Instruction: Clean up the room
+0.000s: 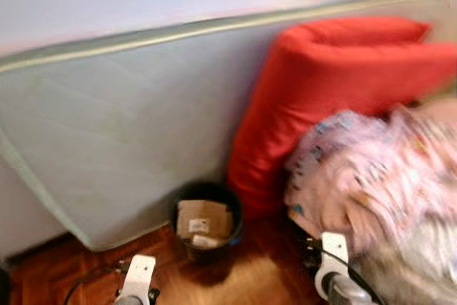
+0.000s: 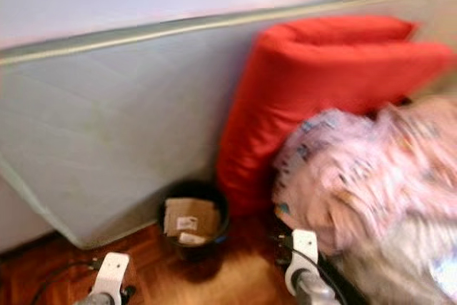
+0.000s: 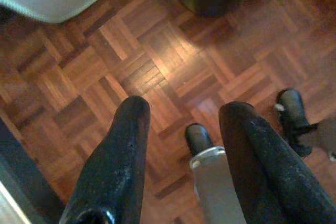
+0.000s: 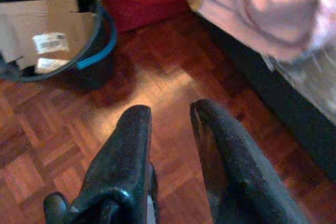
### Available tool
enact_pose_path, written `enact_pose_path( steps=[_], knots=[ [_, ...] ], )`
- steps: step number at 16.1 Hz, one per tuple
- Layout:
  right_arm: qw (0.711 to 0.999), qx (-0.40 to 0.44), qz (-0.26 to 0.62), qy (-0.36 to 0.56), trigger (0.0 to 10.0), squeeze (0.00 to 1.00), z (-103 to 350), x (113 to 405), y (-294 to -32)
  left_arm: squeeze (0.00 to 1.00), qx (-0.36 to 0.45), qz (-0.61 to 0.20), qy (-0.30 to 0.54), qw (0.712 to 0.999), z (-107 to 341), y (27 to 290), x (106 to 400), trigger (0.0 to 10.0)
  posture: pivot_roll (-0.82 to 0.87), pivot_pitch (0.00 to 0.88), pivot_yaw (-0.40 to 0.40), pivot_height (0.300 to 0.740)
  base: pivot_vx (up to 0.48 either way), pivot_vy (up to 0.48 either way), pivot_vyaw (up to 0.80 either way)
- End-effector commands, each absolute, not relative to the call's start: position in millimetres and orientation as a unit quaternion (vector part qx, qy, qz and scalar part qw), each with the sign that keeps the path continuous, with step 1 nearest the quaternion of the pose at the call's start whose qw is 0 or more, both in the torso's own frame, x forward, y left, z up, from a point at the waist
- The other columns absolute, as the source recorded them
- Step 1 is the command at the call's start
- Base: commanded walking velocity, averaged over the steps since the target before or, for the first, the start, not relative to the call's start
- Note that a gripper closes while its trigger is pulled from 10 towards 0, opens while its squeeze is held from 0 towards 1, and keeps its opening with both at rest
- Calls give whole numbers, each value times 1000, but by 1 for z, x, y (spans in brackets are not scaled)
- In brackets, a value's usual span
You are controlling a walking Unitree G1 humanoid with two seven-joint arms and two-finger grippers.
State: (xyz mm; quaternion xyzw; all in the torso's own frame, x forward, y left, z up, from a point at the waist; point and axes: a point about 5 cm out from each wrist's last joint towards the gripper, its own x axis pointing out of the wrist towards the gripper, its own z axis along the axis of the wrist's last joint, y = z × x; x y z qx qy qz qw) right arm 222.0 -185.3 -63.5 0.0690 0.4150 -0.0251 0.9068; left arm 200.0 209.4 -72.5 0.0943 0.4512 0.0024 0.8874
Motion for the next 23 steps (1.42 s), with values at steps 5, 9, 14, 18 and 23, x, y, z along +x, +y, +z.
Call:
enact_pose_path(
  steps=[5, 9, 14, 18, 23],
  knots=[
    [904, 66, -29, 421, 10000, 0, -65, 219, -188, 0, 99, -4, 455, 885, -74, 207, 198, 10000, -141, 0, -56, 740, 0, 0, -800],
    [904, 69, -29, 421, 10000, 0, -65, 219, -186, 0, 104, -5, 456, 884, -73, 209, 199, 10000, -134, 0, -39, 740, 0, 0, -800],
    [903, 80, -31, 422, 10000, 0, -66, 220, -181, 0, 115, -5, 456, 883, -72, 214, 200, 10000, -135, 0, -20, 740, 0, 0, -800],
    [903, 79, -32, 421, 10000, 0, -65, 220, -182, 0, 113, -3, 456, 882, -72, 213, 200, 10000, -136, 0, -26, 740, 0, -226, -200],
    [903, 75, -31, 423, 10000, 0, -65, 220, -184, 0, 109, -1, 458, 882, -73, 212, 199, 10000, -140, 0, -35, 740, 0, 0, -800]
  ],
)
